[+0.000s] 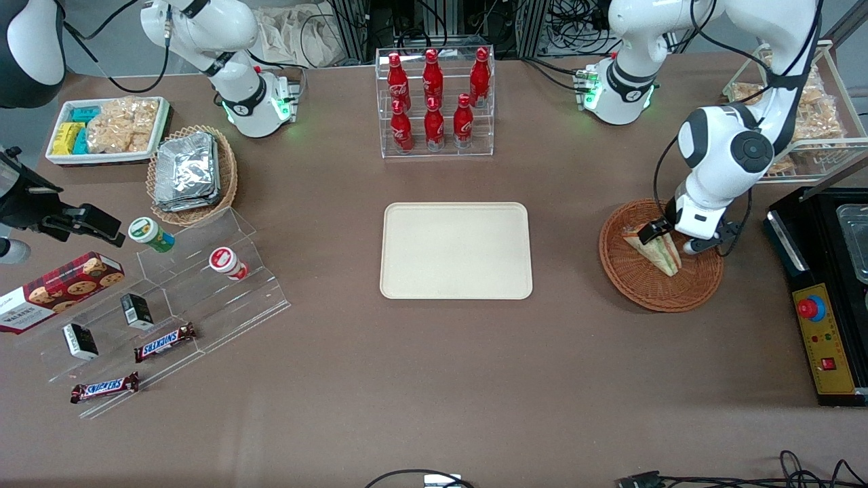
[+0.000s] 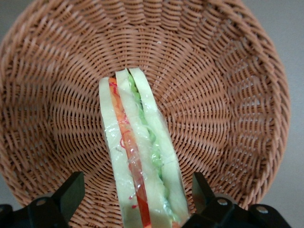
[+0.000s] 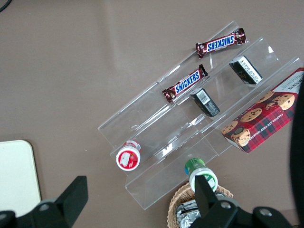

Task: Place sandwich from basket to tray
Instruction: 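Lower the left gripper and close it on the sandwich's edge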

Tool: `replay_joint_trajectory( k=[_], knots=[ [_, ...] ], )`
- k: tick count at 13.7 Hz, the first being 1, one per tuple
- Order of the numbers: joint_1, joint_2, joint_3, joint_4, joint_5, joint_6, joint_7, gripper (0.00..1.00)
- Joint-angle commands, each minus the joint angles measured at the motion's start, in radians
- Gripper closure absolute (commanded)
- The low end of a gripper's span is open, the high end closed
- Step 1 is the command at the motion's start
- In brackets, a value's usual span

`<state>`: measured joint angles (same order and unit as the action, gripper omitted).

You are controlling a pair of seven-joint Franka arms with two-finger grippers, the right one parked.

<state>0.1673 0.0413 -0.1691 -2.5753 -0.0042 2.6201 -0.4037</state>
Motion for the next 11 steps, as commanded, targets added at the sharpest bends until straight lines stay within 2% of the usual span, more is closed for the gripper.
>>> replay_joint_trajectory(
  k=[1, 3, 5, 6, 9, 11],
  knots=[
    [0.000, 0.009, -0.001, -0.011, -0.013, 0.037, -0.011, 0.14],
    [0.000, 0.014, -0.001, -0.011, -0.011, 0.037, -0.009, 0.60],
    [0.000, 0.012, -0.001, -0.011, -0.011, 0.037, -0.009, 0.89],
    [0.000, 0.011, -0.003, -0.009, -0.011, 0.034, -0.007, 0.94],
    [0.000, -0.029, -0.003, 0.013, -0.010, -0.023, 0.006, 1.00],
    [0.000, -0.078, -0.004, 0.053, 0.001, -0.112, 0.022, 1.00]
  ],
)
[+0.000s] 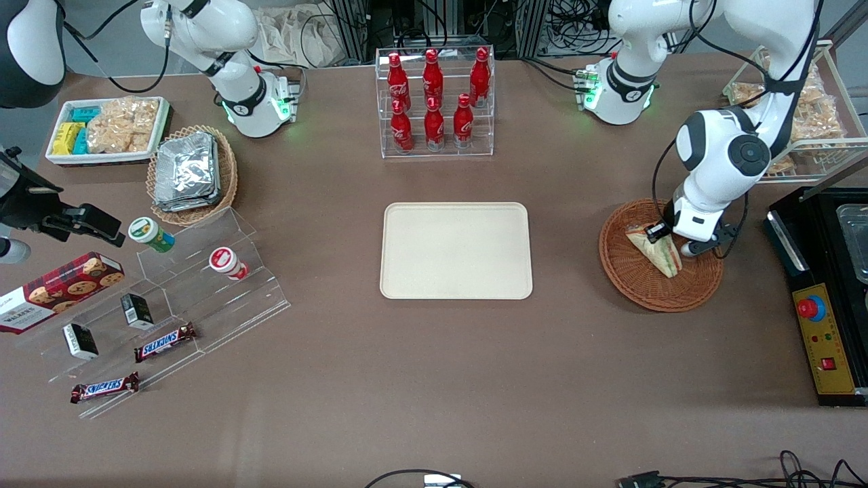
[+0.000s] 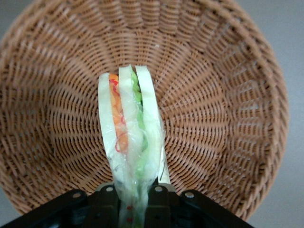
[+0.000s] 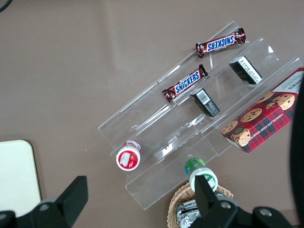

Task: Place sandwich from basket to tray
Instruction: 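Lift the sandwich up out of the basket with the left gripper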

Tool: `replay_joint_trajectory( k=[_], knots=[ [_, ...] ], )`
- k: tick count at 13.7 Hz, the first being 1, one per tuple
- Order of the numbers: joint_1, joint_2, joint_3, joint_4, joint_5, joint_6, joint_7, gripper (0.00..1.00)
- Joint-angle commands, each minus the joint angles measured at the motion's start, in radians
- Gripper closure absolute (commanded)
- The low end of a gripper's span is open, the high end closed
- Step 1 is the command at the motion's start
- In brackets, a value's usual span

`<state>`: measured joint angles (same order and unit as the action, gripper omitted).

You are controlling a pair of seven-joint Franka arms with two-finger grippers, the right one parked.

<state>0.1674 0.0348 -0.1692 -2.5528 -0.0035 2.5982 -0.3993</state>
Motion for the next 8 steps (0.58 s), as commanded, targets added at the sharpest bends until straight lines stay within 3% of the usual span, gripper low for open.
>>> replay_joint_trajectory(
  k=[1, 5, 8],
  knots=[
    [-0.002, -0.094, -0.004, 0.055, 0.000, -0.139, 0.043, 1.00],
    [-0.003, -0.179, -0.006, 0.178, 0.000, -0.358, 0.233, 1.00],
    [-0.003, -0.210, -0.007, 0.223, -0.012, -0.415, 0.372, 0.98]
  ],
)
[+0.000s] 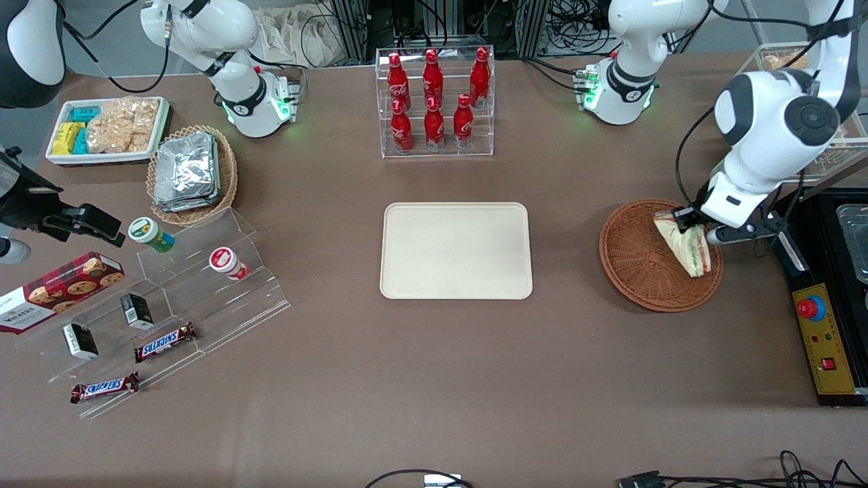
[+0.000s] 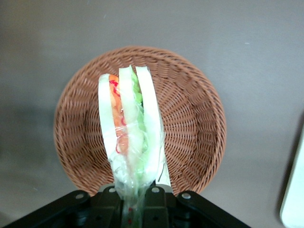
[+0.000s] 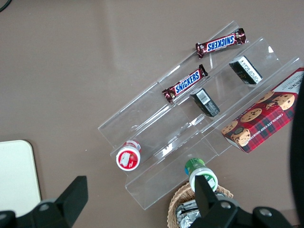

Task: Place sandwich from basket to tray
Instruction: 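Lift the sandwich up out of the basket with the left gripper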

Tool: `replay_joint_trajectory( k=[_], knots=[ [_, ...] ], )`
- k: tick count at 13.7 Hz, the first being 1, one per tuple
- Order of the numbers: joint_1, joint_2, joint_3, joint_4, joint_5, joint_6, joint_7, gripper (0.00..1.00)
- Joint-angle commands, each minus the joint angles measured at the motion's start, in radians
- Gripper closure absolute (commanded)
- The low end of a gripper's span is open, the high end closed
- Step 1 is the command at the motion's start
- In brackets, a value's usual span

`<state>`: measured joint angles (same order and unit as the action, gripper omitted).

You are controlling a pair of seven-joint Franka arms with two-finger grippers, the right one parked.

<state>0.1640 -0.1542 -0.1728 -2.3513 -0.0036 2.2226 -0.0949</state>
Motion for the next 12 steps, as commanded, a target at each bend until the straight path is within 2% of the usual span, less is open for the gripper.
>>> replay_joint_trajectory(
  k=[1, 4, 12],
  knots=[
    [-0.001, -0.024, -0.007, 0.027, -0.012, -0.052, 0.073, 0.98],
    [-0.012, -0.045, -0.045, 0.058, -0.012, -0.092, 0.147, 0.99],
    [-0.256, -0.064, -0.054, 0.072, -0.019, -0.098, 0.150, 1.00]
  ],
)
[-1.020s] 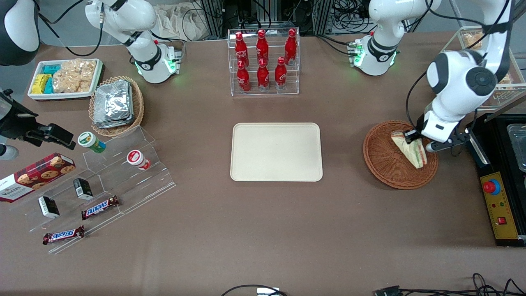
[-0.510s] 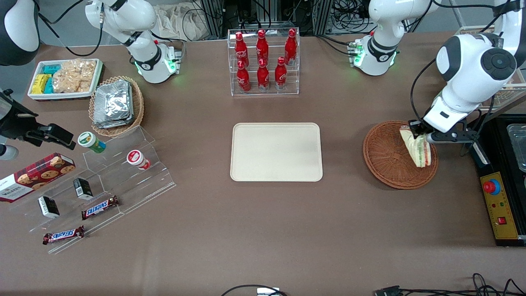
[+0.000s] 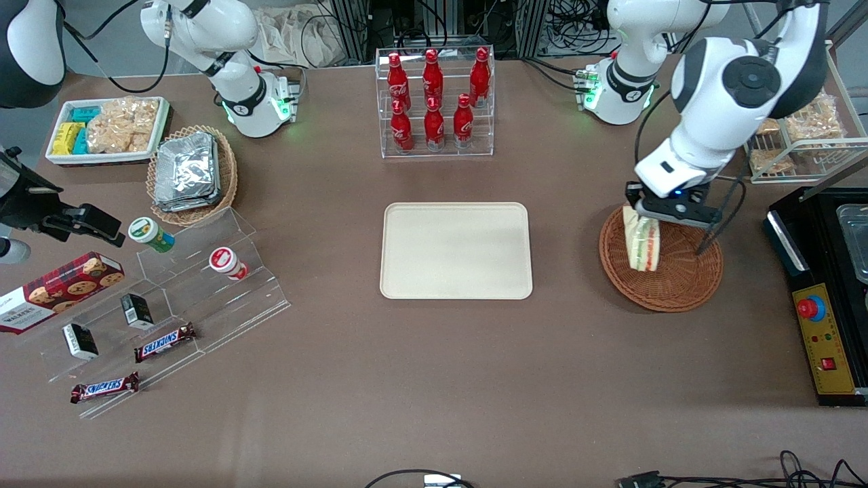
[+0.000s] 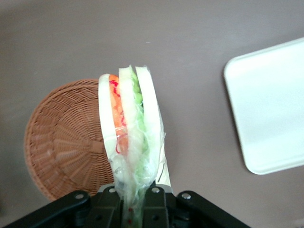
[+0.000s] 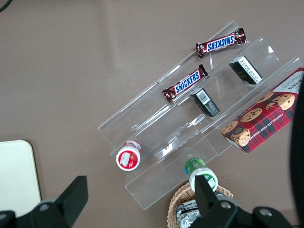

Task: Place sandwich from basket to tray
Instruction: 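Carry the held sandwich over the cream tray with the left gripper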

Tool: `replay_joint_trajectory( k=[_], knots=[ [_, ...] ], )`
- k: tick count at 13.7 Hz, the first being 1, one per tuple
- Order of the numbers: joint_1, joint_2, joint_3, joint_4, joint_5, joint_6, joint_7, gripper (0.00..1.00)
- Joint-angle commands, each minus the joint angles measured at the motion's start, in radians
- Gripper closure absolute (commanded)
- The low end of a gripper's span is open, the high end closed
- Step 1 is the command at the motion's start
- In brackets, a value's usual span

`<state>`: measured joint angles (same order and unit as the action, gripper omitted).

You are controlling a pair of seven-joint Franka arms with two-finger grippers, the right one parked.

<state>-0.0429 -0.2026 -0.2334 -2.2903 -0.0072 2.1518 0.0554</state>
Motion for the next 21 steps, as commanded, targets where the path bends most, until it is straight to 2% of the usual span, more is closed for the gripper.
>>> replay_joint_trajectory(
  k=[1, 5, 11, 15, 21],
  knots=[
    [-0.081, -0.009, 0.006, 0.012, -0.016, -0.023, -0.043, 1.00],
    [-0.185, 0.044, -0.018, 0.029, -0.016, 0.011, -0.199, 1.00],
    [-0.199, 0.196, -0.138, 0.100, -0.014, 0.062, -0.411, 1.00],
    [-0.207, 0.307, -0.187, 0.135, 0.001, 0.108, -0.465, 1.00],
    [-0.262, 0.434, -0.187, 0.137, 0.042, 0.171, -0.499, 1.00]
  ],
)
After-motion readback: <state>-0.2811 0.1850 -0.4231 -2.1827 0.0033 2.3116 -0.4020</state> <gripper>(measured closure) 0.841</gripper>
